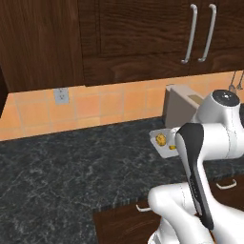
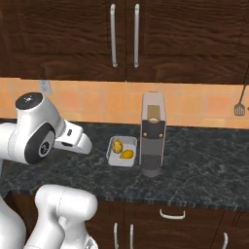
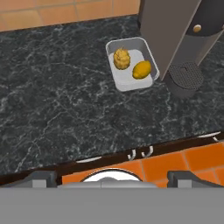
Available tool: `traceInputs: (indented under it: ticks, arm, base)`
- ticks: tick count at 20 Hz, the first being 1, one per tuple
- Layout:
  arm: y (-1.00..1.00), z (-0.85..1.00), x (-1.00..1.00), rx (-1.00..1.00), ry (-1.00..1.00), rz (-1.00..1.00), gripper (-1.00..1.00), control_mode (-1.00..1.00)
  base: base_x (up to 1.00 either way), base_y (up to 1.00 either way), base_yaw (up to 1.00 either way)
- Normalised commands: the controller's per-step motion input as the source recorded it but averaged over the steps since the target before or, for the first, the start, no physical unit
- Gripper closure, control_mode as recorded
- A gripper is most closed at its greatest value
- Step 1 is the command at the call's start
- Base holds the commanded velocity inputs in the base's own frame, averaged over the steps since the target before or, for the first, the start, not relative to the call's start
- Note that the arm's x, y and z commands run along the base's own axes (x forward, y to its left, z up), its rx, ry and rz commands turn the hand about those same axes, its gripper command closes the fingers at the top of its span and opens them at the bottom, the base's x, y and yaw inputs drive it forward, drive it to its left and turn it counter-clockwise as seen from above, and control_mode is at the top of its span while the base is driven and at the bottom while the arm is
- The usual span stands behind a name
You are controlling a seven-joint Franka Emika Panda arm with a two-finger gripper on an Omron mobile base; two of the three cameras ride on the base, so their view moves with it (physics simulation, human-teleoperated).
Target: Take the meat container that has the steak and place it on the second highest rack of the freezer. Then take the vegetable container that has the squash and lemon and place it on the highest rack of the freezer.
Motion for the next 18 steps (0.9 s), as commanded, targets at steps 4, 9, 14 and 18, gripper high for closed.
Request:
traceInputs:
  ticks: [4,9,14,18]
  arm:
    - [-0.18,-0.16,0.22,0.00,0.00,0.00,-1.00,-1.00]
    - [-0.53,-0.41,0.74,0.09,0.00,-0.11,-1.00,-1.00]
    - [-0.29,-0.59,0.70,0.12,0.00,-0.30,-1.00,-1.00]
    - [0.00,-0.55,0.50,0.05,0.03,-0.37,-1.00,-1.00]
  base:
    - [0.14,-0.08,0.00]
    - [0.00,0.00,0.00]
    - [0.00,0.00,0.00]
    - [0.00,0.00,0.00]
